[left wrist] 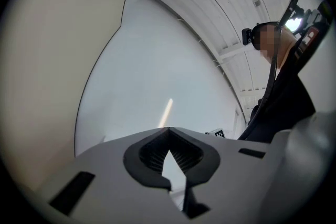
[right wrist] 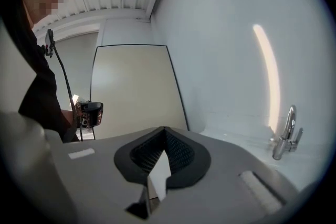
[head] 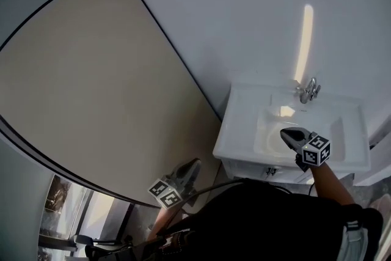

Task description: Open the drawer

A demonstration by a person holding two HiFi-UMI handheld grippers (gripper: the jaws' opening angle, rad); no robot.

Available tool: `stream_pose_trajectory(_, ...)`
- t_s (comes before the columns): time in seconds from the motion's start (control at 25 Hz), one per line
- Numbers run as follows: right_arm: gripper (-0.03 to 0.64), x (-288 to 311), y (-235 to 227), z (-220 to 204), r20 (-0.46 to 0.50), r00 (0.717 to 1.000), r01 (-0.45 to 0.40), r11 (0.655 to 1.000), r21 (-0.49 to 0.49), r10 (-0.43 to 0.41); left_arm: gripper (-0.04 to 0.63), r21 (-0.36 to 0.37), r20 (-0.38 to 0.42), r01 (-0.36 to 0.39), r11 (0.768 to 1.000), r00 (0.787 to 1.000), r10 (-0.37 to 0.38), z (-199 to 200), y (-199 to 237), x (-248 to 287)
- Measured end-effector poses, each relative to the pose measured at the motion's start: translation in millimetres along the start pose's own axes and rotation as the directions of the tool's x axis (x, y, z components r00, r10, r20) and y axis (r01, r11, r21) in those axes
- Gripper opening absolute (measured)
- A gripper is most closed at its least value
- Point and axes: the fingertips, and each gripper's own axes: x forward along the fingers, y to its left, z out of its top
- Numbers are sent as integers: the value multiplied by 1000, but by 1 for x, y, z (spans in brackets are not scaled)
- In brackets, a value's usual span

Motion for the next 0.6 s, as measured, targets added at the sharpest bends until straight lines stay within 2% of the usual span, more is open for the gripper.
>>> stream_pose_trajectory(0.24, 2, 49, -7, 28, 24, 996, 87, 996, -6, -87, 0, 1, -53, 105, 994, 993, -105, 26, 66, 32)
stream_pose_trajectory(0.44, 2, 82, -13, 44, 32, 982, 186, 982, 28, -187, 0, -13, -96, 221, 975, 971, -221, 49, 116, 59)
stream_pose_trajectory(0.6, 2, 105, -12, 48, 17, 974, 226, 974, 20, -226, 0, -36, -116, 275, 961, 954, -277, 53, 149, 70)
